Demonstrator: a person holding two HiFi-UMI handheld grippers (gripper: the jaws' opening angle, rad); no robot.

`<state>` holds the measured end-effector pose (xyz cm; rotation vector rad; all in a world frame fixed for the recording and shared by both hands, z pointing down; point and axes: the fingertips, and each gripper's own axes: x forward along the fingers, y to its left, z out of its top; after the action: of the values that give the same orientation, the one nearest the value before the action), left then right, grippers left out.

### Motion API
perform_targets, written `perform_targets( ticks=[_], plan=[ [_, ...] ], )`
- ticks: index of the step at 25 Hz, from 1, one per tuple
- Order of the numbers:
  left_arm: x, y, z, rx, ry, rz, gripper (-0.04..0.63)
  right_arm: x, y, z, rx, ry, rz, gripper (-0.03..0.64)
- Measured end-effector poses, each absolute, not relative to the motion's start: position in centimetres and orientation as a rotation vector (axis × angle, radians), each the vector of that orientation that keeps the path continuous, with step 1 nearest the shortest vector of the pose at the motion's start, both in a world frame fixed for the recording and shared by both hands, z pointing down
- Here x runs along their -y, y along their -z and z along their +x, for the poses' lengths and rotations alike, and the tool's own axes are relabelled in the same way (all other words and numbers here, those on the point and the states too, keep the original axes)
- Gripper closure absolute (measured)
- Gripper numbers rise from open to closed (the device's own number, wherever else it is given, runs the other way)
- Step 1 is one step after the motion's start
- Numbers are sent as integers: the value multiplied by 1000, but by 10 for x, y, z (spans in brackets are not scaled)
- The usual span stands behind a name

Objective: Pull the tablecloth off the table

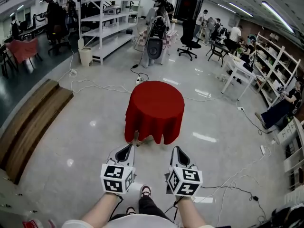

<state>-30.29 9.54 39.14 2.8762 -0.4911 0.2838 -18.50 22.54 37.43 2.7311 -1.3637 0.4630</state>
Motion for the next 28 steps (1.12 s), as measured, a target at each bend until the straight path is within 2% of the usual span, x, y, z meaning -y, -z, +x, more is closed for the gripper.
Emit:
perform_targets(
  ticks=[28],
  plan=[
    [-4, -399, -176, 671, -325, 2834, 578, -132, -392, -30, 1494, -547, 2661, 592]
  ],
)
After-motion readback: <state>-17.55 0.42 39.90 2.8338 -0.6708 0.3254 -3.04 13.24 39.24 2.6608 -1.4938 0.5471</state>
